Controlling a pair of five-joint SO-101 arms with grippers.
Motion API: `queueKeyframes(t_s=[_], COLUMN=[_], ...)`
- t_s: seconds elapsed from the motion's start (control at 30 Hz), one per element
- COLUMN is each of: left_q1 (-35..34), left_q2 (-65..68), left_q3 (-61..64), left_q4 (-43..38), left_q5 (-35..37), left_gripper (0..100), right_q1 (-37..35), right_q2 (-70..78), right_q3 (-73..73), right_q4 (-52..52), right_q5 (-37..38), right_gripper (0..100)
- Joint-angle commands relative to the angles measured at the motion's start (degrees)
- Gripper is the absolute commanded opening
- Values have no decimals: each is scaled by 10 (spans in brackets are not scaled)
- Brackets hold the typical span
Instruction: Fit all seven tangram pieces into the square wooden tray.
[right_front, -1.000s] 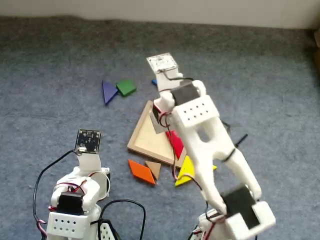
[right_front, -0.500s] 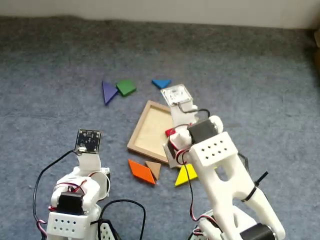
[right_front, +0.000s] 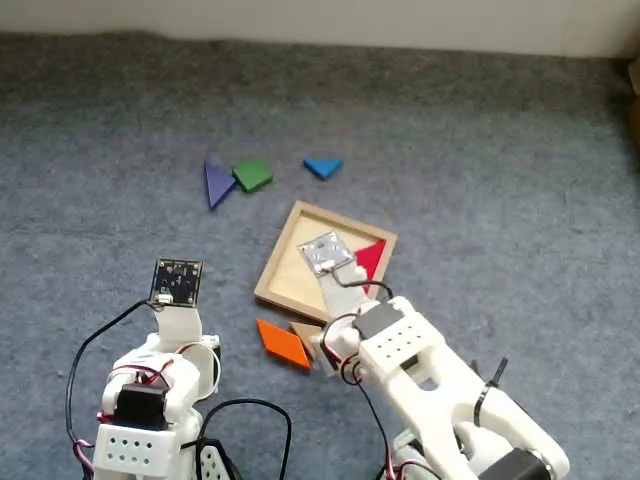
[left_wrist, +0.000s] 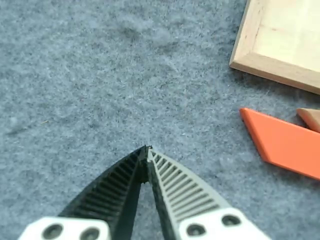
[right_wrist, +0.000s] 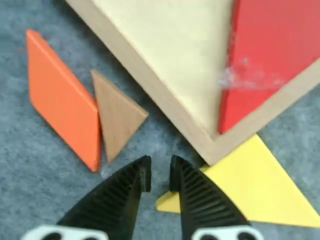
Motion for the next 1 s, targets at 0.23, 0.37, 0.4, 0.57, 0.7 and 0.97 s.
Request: queueKeyframes(t_s=[0.23,0.37,0.4,0.57,0.7,0.97], left_q1=[-7,-7,-7,-7,-7,-7], left_q2=[-15,-15,-15,-15,-15,-15], left_q3=[11,11,11,11,11,11], left_q4=[4,4,4,4,4,4], left_q5=[-2,-2,-2,-2,-2,-2], left_gripper=[7,7,7,7,7,7], right_q1=[29,127,150,301,419,547], right_q2=[-14,-20,-17,-15,-20,-18], right_q3=[74,58,42,3,-15,-93], right_q4=[-43,54,68,86,80,81], right_q5=[5,46,77,213,263,307], right_gripper=[74,74,74,74,74,77])
